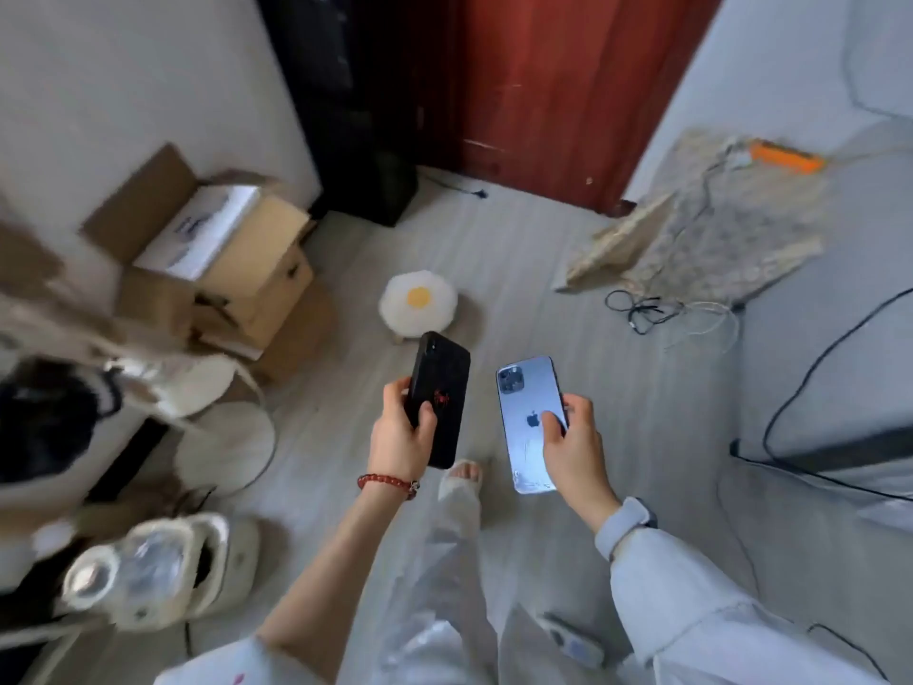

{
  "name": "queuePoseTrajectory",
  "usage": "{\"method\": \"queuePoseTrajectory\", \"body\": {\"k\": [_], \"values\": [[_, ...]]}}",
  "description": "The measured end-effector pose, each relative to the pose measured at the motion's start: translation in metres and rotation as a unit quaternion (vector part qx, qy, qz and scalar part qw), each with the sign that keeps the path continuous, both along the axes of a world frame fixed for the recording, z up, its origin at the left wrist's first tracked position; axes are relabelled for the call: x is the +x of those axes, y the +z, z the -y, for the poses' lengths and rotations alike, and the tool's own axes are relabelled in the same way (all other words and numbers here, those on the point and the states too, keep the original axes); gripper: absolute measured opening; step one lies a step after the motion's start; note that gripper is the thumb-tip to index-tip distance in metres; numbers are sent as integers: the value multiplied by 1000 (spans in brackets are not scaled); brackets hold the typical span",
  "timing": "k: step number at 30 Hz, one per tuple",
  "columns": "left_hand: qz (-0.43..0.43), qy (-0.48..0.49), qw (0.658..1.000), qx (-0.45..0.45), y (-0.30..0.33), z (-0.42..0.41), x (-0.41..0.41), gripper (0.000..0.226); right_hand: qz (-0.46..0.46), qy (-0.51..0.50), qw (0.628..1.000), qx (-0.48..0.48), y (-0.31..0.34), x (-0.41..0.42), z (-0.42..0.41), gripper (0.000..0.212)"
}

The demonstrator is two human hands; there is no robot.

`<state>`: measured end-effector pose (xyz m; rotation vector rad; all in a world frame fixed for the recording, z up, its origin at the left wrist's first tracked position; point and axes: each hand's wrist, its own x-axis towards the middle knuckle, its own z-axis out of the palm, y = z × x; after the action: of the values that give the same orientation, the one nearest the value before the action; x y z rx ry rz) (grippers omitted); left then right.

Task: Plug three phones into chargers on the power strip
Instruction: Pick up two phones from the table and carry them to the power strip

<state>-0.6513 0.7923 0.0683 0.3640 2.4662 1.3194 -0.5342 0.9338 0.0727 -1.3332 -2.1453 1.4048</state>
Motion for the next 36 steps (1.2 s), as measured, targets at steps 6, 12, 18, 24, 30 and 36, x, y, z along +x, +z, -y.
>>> {"method": "queuePoseTrajectory", "body": {"k": [6,12,18,24,30,36], "values": [[-10,-91,996,5,3,-167,-101,32,-3,-69,998,5,10,-77,-140,17],[25,-196,980,-5,14,-337,-133,33,3,-172,985,10,17,-85,-270,20],[39,-287,957,-6,4,-525,-118,31,9,-258,966,-2,2,-61,-435,22],[115,-274,955,-2,-10,-713,-89,32,23,-278,960,-32,-7,-41,-612,22],[157,-260,952,-40,-36,-850,-87,33,68,-281,956,-59,-22,-45,-758,23],[253,-227,937,-80,-96,-973,-119,35,114,-275,950,-89,-80,-83,-894,24]]}}
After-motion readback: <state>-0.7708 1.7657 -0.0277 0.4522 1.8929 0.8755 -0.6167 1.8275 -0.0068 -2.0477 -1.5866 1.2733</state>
